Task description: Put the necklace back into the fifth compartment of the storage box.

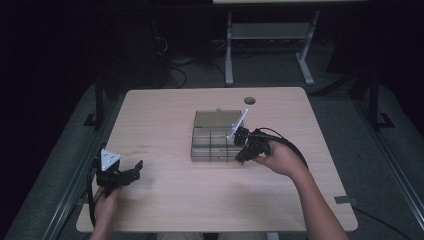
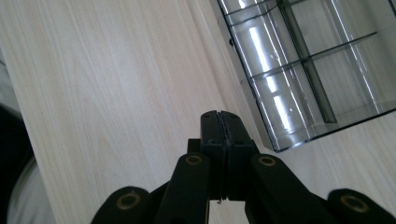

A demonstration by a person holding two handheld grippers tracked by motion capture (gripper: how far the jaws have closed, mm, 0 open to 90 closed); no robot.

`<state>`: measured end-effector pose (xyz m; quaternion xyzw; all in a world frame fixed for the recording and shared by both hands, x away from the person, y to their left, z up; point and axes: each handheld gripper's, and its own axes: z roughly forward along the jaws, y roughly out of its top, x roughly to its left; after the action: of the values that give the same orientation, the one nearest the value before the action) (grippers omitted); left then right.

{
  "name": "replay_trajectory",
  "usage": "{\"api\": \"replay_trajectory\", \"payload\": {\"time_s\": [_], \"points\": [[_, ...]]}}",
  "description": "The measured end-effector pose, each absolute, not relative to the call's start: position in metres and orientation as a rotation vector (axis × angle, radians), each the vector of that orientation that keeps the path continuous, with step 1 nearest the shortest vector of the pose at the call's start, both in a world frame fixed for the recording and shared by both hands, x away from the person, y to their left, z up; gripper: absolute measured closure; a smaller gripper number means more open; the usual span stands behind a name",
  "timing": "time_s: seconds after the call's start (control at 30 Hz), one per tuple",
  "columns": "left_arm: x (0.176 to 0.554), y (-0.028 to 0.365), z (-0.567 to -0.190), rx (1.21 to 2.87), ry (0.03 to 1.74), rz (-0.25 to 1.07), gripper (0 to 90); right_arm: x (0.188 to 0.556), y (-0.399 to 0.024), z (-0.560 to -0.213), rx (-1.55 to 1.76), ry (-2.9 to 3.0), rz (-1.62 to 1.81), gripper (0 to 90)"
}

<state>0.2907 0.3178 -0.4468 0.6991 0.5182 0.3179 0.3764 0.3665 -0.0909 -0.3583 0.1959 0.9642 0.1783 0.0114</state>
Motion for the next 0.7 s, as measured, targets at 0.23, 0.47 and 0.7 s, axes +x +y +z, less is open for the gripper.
{"api": "replay_trajectory", "payload": {"time_s": [0.23,0.47,0.7], "points": [[0.291,0.319,-0.447,1.779,1.326,0.813,13.1,0.373,-0.081,-0.354,0.592,3.013,0.553,88.8],[0.291,0.318,-0.447,1.780,1.321,0.812,13.1,0.379,-0.074,-0.347,0.580,3.006,0.535,88.8],[0.291,0.318,-0.447,1.787,1.323,0.813,13.1,0.385,-0.070,-0.345,0.582,3.004,0.520,88.8]]}}
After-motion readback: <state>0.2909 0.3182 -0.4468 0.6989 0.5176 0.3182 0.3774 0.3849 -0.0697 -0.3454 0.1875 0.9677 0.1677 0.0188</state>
